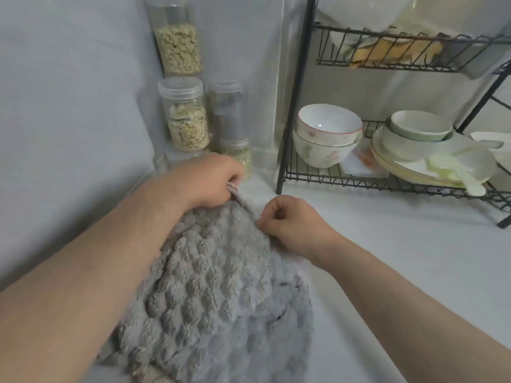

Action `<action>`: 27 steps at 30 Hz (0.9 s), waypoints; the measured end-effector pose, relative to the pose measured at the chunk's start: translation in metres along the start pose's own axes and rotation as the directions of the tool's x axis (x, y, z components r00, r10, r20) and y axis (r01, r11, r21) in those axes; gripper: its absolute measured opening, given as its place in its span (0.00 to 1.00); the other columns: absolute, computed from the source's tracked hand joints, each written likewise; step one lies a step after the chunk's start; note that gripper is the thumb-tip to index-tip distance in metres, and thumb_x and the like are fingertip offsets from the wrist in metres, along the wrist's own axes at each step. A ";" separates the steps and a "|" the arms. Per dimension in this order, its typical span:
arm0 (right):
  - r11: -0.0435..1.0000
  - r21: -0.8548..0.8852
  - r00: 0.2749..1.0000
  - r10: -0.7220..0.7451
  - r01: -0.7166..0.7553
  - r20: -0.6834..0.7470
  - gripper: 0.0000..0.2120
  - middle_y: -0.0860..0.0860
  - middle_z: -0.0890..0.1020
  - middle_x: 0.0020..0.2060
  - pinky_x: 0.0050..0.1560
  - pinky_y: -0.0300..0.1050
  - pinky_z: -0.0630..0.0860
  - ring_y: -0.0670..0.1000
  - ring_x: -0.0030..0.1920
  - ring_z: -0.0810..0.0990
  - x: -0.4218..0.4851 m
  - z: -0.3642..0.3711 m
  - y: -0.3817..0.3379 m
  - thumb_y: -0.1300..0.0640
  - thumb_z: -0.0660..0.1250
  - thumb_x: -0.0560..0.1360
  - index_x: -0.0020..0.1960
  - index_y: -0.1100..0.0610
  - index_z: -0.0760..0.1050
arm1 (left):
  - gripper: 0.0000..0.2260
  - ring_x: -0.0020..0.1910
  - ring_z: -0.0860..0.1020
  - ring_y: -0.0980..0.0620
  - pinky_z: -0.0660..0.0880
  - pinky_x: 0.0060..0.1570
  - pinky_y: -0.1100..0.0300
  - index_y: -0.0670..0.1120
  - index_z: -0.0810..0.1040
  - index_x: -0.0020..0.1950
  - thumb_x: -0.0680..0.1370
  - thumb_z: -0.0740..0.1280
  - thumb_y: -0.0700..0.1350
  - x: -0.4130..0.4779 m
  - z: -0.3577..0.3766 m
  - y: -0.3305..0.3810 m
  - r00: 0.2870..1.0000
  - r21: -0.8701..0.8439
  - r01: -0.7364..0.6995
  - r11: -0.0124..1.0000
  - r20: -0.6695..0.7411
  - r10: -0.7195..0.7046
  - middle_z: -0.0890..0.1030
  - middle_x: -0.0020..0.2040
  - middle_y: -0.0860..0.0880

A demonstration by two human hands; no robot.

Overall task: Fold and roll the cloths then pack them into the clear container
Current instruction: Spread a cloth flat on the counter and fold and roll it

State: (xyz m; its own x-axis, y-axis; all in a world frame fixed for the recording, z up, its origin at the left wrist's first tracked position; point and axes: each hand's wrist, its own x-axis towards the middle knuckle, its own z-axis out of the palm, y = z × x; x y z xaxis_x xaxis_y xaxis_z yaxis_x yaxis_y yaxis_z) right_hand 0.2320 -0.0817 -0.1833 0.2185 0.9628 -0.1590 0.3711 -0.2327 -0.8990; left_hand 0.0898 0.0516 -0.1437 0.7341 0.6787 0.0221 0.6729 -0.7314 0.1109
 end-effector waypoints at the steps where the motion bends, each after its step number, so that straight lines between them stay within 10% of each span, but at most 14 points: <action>1: 1.000 0.022 1.000 -0.017 0.017 -0.009 0.06 0.52 0.78 0.33 0.27 0.42 0.72 0.53 0.30 0.77 -0.003 0.001 0.000 0.58 0.71 0.74 0.44 0.55 0.74 | 0.09 0.37 0.74 0.49 0.70 0.35 0.54 0.49 0.70 0.35 0.68 0.64 0.35 -0.004 -0.005 0.002 0.999 0.001 0.000 1.000 -0.040 0.000 0.75 0.36 0.52; 6: 0.986 -0.019 0.986 -0.167 0.166 -0.026 0.08 0.49 0.73 0.31 0.27 0.34 0.67 0.46 0.28 0.69 -0.034 0.007 -0.014 0.57 0.71 0.74 0.40 0.58 0.74 | 0.08 0.43 0.77 0.47 0.76 0.42 0.48 0.48 0.71 0.36 0.69 0.64 0.35 -0.035 -0.034 0.013 0.979 0.027 -0.010 1.000 -0.203 0.016 0.79 0.41 0.49; 17: 0.957 -0.059 0.947 -0.289 0.283 -0.139 0.05 0.56 0.82 0.37 0.45 0.53 0.79 0.50 0.37 0.79 -0.133 -0.001 -0.044 0.60 0.71 0.74 0.44 0.62 0.79 | 0.07 0.41 0.74 0.45 0.69 0.37 0.55 0.51 0.73 0.41 0.70 0.64 0.39 -0.143 -0.127 0.027 0.883 0.178 0.033 0.984 -0.467 0.055 0.76 0.39 0.50; 27: 0.939 -0.160 0.837 -0.344 0.305 -0.425 0.09 0.44 0.68 0.19 0.22 0.34 0.58 0.45 0.22 0.61 -0.223 -0.085 -0.081 0.59 0.71 0.75 0.36 0.57 0.81 | 0.09 0.38 0.72 0.48 0.61 0.31 0.58 0.50 0.69 0.34 0.72 0.64 0.41 -0.174 -0.158 0.062 0.896 0.208 0.059 0.976 -0.442 0.040 0.73 0.36 0.52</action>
State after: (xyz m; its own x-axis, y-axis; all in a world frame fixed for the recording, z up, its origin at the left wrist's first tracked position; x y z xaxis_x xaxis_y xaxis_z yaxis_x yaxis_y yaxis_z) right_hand 0.2296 -0.2891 -0.0400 0.4387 0.8279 0.3496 0.5596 0.0527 -0.8271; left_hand -0.0103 -0.1010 0.0162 0.6443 0.6088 0.4629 0.7196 -0.6875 -0.0974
